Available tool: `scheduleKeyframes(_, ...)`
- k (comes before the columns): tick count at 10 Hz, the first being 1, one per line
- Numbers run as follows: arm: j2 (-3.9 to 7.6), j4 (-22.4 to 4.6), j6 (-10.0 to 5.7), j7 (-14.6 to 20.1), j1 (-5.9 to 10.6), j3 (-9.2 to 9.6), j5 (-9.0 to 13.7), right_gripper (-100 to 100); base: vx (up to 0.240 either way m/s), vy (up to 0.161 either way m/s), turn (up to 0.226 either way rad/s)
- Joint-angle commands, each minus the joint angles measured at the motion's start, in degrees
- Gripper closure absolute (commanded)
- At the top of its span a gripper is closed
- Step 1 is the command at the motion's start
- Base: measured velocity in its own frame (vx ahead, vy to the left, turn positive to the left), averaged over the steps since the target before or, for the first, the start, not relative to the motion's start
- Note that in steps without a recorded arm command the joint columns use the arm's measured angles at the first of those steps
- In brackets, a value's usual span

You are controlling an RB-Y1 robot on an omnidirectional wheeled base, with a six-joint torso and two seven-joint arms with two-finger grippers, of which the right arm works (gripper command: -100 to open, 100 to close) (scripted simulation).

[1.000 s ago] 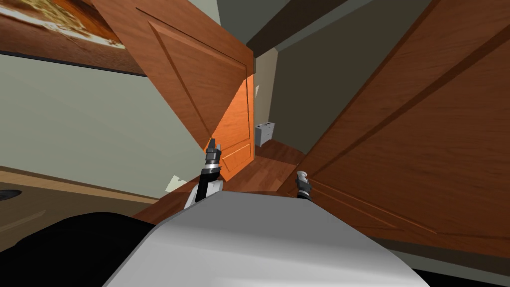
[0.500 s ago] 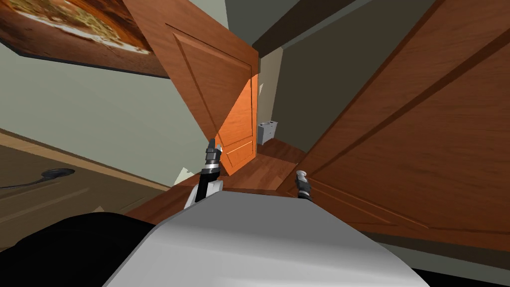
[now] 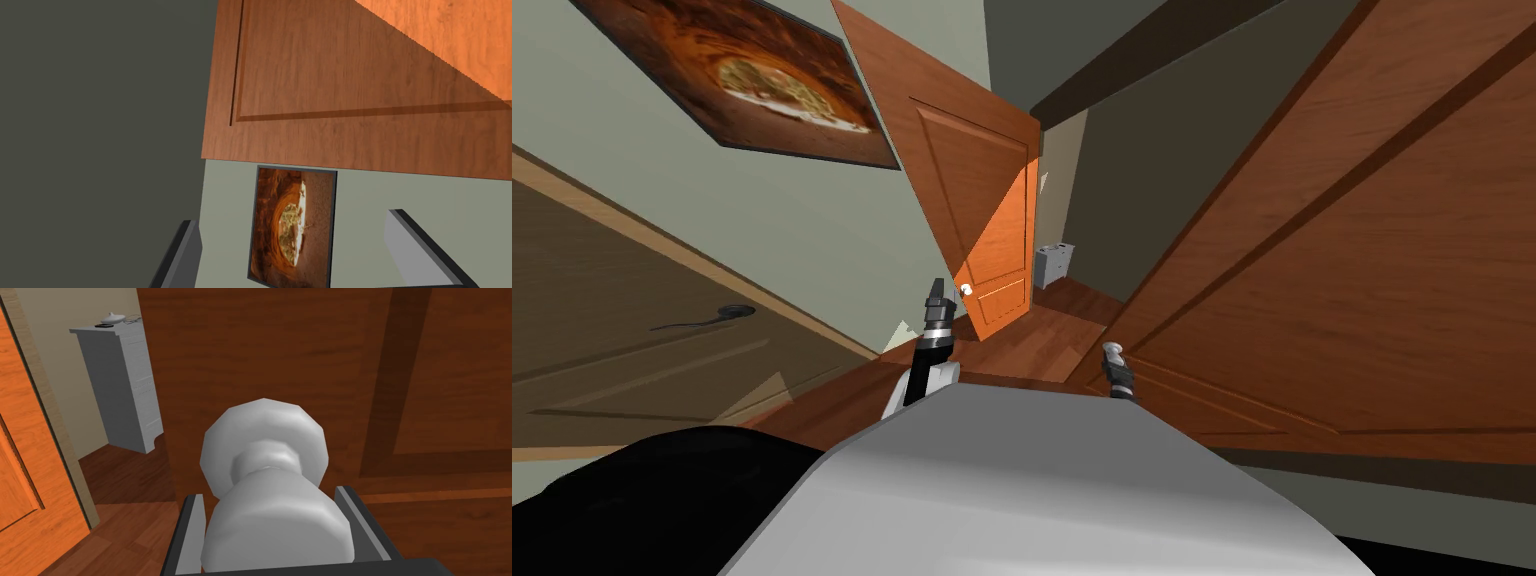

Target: Pull the door open

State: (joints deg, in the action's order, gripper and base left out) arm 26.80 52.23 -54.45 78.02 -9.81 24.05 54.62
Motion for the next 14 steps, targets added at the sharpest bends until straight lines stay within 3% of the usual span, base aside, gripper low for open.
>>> scheduleKeyframes(1, 0.0, 0.0, 0.0, 0.0, 0.0, 0.0, 0.0, 100, -0.104, -0.014, 0.029)
scheduleKeyframes(2, 0.87, 0.2, -0.67, 1.3, -0.63, 1.51, -0.67, 100, -0.185, 0.011, 0.12)
scheduleKeyframes(7, 3.91, 0.95, -3.14, 4.92, -2.15, 5.33, -2.43, 100, -0.253, -0.024, 0.124)
scheduleKeyframes(9, 4.87, 1.19, -3.92, 6.06, -2.63, 6.54, -2.98, 100, -0.227, -0.024, 0.101)
scheduleKeyframes(10, 4.56, 1.21, -3.33, 5.49, -2.57, 6.15, -2.77, 100, -0.105, -0.003, 0.02)
scheduleKeyframes(14, 6.6, 0.62, -6.38, 8.34, -3.81, 9.09, -4.01, 100, -0.201, -0.024, 0.13)
